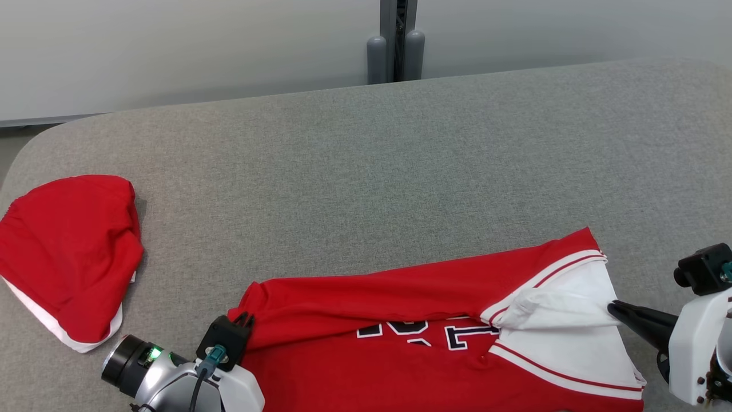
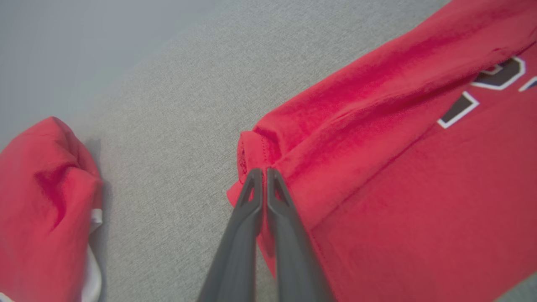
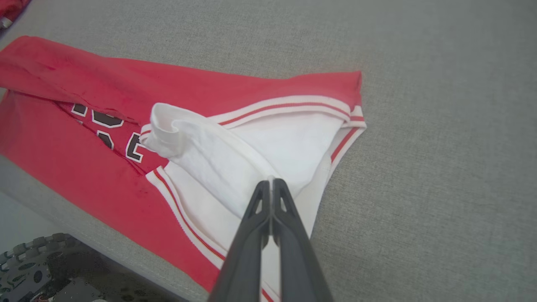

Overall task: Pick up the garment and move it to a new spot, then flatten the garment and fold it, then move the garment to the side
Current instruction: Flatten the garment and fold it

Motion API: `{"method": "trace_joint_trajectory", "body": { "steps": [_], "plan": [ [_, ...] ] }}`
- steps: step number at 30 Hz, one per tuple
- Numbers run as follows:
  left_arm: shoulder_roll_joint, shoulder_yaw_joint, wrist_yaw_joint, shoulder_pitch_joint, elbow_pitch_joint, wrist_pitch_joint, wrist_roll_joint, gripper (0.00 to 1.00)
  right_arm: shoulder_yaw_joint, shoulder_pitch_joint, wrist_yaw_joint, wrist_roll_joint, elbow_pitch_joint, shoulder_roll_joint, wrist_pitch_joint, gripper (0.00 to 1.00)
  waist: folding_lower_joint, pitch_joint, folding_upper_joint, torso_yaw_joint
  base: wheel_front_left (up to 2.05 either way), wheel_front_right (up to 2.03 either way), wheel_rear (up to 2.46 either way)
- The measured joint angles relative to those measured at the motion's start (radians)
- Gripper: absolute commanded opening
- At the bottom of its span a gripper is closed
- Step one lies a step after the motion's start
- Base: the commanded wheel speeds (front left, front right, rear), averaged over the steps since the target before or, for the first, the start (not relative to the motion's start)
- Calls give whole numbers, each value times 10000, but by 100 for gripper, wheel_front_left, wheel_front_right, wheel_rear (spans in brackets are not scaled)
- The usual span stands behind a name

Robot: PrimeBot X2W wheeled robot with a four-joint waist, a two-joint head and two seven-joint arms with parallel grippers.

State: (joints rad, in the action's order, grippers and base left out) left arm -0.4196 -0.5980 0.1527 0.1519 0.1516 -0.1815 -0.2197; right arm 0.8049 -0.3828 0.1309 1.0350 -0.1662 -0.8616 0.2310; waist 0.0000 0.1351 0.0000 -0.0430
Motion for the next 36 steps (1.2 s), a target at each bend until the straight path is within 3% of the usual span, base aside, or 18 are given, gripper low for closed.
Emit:
{"method": "trace_joint_trajectory", "body": {
  "steps": [13,25,26,27,28,36],
  "plan": [
    [-140,-190,153,-125,-307,-416,52,0,-1298,1132,0,-456,270,244,1519,0,0,49,0,75,0,0,0],
    [-221,-353,276,-212,-441,-683,104,0,-2370,1752,0,-1001,606,721,2196,3,0,83,0,132,0,0,0],
    [-219,-355,293,-215,-441,-715,86,9,-2470,1806,0,-1047,640,748,2243,100,0,80,0,135,0,0,0],
    [-201,-353,307,-223,-437,-752,63,49,-2562,1869,0,-1104,671,775,2280,100,0,76,0,138,0,0,0],
    [-180,-355,337,-233,-437,-796,58,100,-2681,1913,0,-1120,675,844,2341,100,0,70,0,140,0,0,0],
    [-157,-219,619,-431,-562,-1089,-184,100,-3567,2162,0,-1423,1058,1055,2796,100,0,-62,0,125,0,0,0]
  ]
}}
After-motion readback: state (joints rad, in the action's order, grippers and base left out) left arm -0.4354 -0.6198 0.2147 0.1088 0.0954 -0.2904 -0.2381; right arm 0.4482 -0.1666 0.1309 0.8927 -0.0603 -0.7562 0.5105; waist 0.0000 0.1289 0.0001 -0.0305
